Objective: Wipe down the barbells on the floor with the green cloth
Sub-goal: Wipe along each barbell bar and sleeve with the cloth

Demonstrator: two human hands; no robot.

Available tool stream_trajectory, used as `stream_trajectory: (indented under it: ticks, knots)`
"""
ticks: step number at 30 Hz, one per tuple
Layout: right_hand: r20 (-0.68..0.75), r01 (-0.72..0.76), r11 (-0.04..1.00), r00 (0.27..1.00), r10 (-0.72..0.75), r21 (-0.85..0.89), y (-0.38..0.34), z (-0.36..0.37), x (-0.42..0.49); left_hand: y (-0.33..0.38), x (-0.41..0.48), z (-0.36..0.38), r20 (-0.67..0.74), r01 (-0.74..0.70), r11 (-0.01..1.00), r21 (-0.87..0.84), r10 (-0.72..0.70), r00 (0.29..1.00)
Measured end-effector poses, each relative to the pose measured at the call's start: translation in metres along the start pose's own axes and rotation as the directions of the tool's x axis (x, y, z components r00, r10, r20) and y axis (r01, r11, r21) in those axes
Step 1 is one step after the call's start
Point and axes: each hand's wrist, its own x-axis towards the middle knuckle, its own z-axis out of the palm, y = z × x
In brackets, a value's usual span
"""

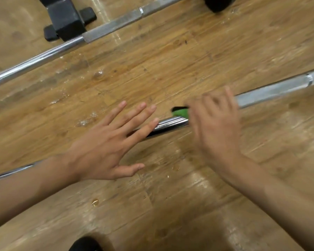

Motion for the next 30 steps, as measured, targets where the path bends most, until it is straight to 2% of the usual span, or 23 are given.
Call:
stream_trajectory:
  ticks: [2, 4, 6, 8, 11, 12, 14, 16, 17, 18, 22, 25, 26, 27, 28, 30]
  knots:
    - [0.031, 0.196, 0.981, 0.98, -0.196, -0.012, 0.0, 0.005, -0.005, -0.005, 0.001, -0.001, -0.002, -0.011, 0.999, -0.04, 0.011, 1.0]
    - [0.034, 0.255, 0.963, 0.967, -0.253, -0.085, 0.037, -0.001, -0.004, -0.009, 0.003, -0.001, 0.0, -0.026, 0.997, -0.074, 0.026, 1.0]
    - [-0.021, 0.159, 0.98, 0.987, -0.162, -0.116, 0.079, -0.007, -0.006, -0.013, 0.004, 0.0, -0.004, -0.023, 0.996, -0.083, 0.023, 1.0]
    - [-0.077, -0.01, 0.994, 0.997, 0.001, -0.112, 0.1, -0.012, -0.006, -0.014, 0.005, 0.002, -0.008, -0.021, 0.997, -0.078, 0.02, 1.0]
    - [-0.142, -0.242, 0.97, 0.961, 0.239, -0.006, 0.061, 0.001, 0.007, -0.017, 0.008, 0.0, 0.0, -0.011, 0.999, -0.053, 0.011, 1.0]
    - [-0.135, -0.233, 0.972, 0.963, 0.234, 0.023, 0.039, 0.008, 0.01, -0.019, 0.009, -0.001, 0.006, -0.005, 0.999, -0.05, 0.006, 1.0]
    - [-0.083, -0.031, 0.999, 0.996, 0.034, 0.041, 0.0, 0.023, 0.006, -0.021, 0.01, -0.002, 0.01, 0.001, 0.998, -0.056, -0.001, 1.0]
    - [-0.025, 0.239, 0.971, 0.97, -0.24, -0.023, -0.003, 0.023, 0.008, -0.025, 0.012, -0.003, 0.003, 0.001, 0.998, -0.064, 0.0, 1.0]
    - [-0.008, 0.301, 0.952, 0.953, -0.302, -0.062, 0.012, 0.02, 0.014, -0.027, 0.012, -0.004, 0.001, 0.001, 0.998, -0.062, -0.001, 1.0]
    - [-0.006, 0.299, 0.95, 0.954, -0.301, -0.086, 0.032, 0.017, 0.019, -0.029, 0.013, -0.005, 0.003, 0.0, 0.998, -0.059, 0.0, 1.0]
    - [-0.055, -0.029, 0.994, 0.998, 0.023, -0.106, 0.097, -0.001, 0.032, -0.033, 0.015, -0.005, 0.014, 0.006, 0.999, -0.052, -0.005, 1.0]
    - [-0.123, -0.259, 0.963, 0.961, 0.25, -0.069, 0.056, 0.005, 0.041, -0.037, 0.017, -0.005, 0.024, 0.004, 0.998, -0.056, -0.003, 1.0]
    - [-0.112, -0.242, 0.97, 0.965, 0.236, -0.039, 0.035, 0.011, 0.042, -0.038, 0.017, -0.005, 0.026, 0.005, 0.998, -0.057, -0.004, 1.0]
    - [-0.077, -0.156, 0.988, 0.985, 0.155, -0.002, 0.014, 0.017, 0.039, -0.039, 0.017, -0.006, 0.028, 0.008, 0.998, -0.058, -0.006, 1.0]
    - [-0.03, -0.035, 0.999, 0.999, 0.036, 0.034, -0.002, 0.023, 0.033, -0.039, 0.016, -0.006, 0.03, 0.01, 0.998, -0.06, -0.008, 1.0]
    - [0.041, 0.189, 0.982, 0.981, -0.189, 0.017, -0.005, 0.023, 0.029, -0.039, 0.017, -0.006, 0.04, 0.013, 0.998, -0.063, -0.01, 0.999]
